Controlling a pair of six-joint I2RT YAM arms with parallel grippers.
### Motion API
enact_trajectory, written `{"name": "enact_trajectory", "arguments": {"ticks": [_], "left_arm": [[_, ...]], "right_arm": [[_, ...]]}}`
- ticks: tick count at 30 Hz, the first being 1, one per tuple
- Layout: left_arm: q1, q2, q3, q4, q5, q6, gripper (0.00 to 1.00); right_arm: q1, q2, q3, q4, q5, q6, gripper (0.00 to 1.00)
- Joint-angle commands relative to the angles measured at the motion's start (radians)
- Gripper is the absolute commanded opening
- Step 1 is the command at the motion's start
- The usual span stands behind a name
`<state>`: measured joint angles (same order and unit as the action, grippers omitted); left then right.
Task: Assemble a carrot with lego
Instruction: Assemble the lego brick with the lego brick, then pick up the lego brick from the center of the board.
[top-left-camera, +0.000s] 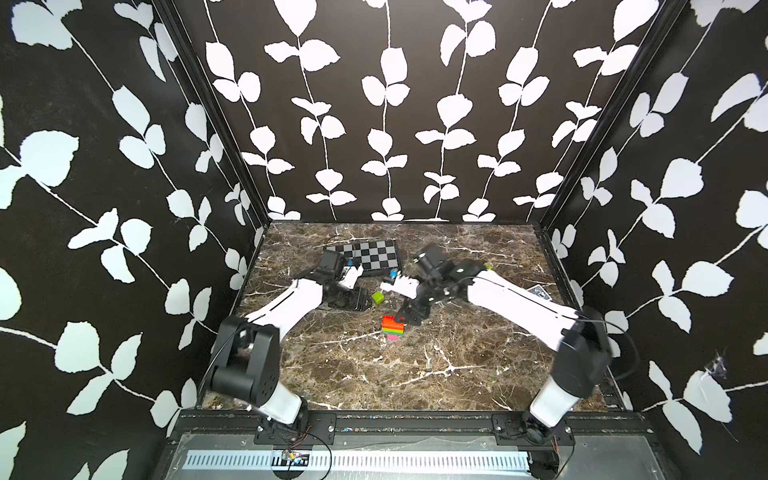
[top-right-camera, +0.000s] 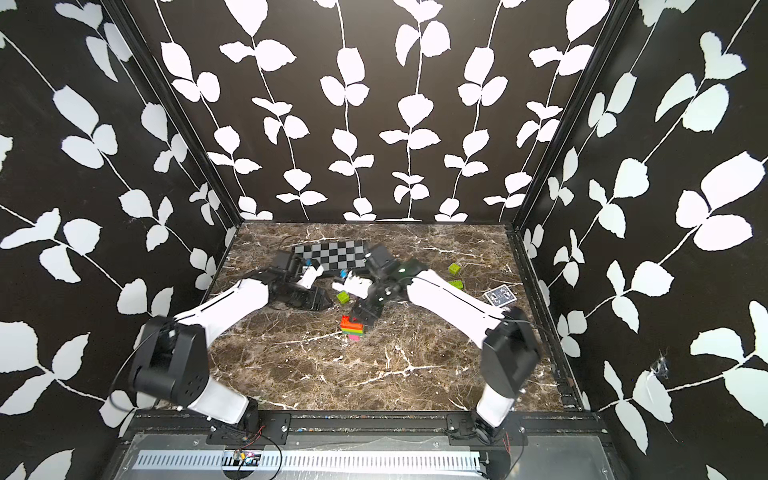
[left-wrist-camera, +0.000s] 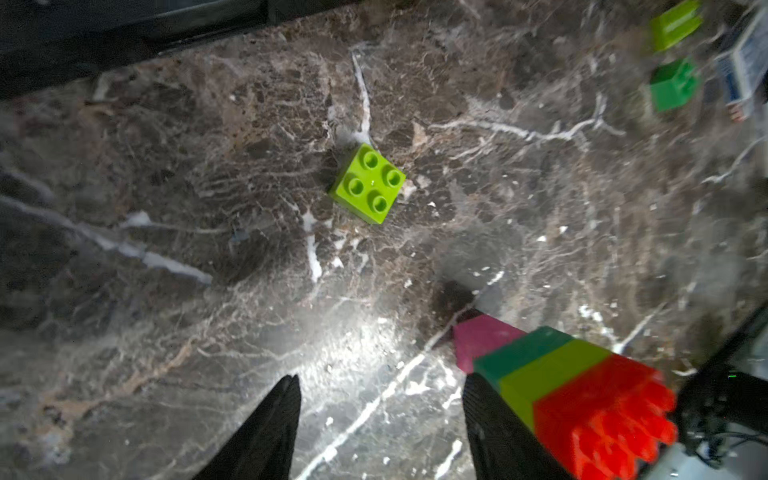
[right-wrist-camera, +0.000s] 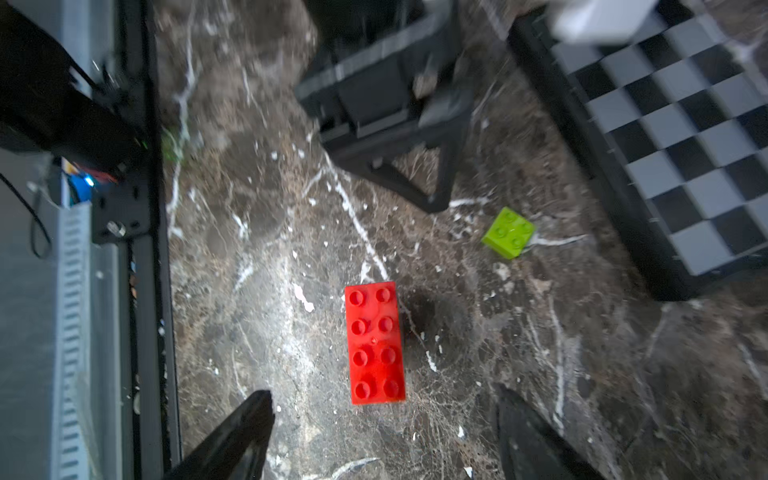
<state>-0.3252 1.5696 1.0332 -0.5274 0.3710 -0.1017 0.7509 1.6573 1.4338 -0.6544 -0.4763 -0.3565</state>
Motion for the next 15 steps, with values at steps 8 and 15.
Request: {"name": "enact_trajectory", "arguments": {"ticks": [8, 15], "left_arm": [[-0.072, 0.149, 0.080, 0.037, -0.137, 0.308, 0.70], [-0.130, 0.312, 0.223, -0.026, -0.210, 0.414, 0.68]], "right_arm": [[-0.117, -0.098, -0.111, 0.074, -0.144, 0.121, 0.82], [-0.119, -0.064, -0.096, 0.081, -0.137, 0.154, 0.80]]}}
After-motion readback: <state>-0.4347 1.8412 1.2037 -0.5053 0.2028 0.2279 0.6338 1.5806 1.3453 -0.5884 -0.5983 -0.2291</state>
